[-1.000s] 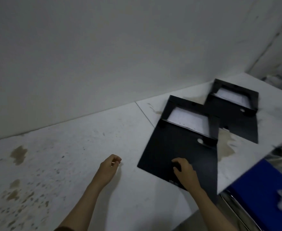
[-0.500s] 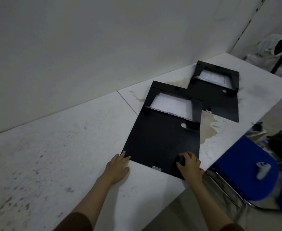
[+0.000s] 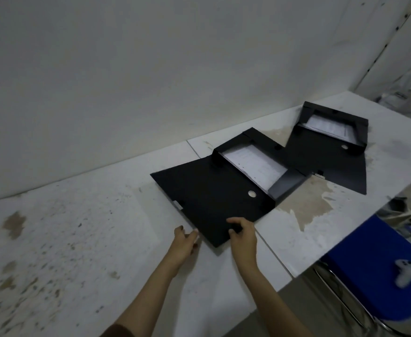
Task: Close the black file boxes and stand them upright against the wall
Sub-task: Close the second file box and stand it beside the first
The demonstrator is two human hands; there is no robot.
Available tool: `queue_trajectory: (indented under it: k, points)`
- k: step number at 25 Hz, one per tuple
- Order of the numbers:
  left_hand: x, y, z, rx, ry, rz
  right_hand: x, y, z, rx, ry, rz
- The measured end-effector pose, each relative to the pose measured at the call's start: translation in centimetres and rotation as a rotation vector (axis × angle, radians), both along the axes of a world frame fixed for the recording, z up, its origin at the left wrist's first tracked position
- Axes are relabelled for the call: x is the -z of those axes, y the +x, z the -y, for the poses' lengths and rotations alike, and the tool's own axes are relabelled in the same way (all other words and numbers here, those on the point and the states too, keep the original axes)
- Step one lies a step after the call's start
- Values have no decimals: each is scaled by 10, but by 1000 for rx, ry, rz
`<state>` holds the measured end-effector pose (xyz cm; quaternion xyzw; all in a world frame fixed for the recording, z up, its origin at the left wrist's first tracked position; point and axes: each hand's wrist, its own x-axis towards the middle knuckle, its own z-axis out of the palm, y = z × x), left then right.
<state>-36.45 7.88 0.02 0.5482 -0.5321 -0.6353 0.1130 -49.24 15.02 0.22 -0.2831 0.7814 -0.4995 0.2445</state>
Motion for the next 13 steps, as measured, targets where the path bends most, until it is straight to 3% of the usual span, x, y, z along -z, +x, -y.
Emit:
queue_trajectory:
  k: [6, 10, 13]
  points:
    - [-35, 9, 11, -386, -74, -324, -14, 37, 20, -195, -81, 78]
    - [-38, 29, 25, -316, -262, -123, -13, 46, 28, -317, -81, 111]
    - [-44, 48, 35, -428, -313, -97, -11, 41, 29, -399, -108, 82]
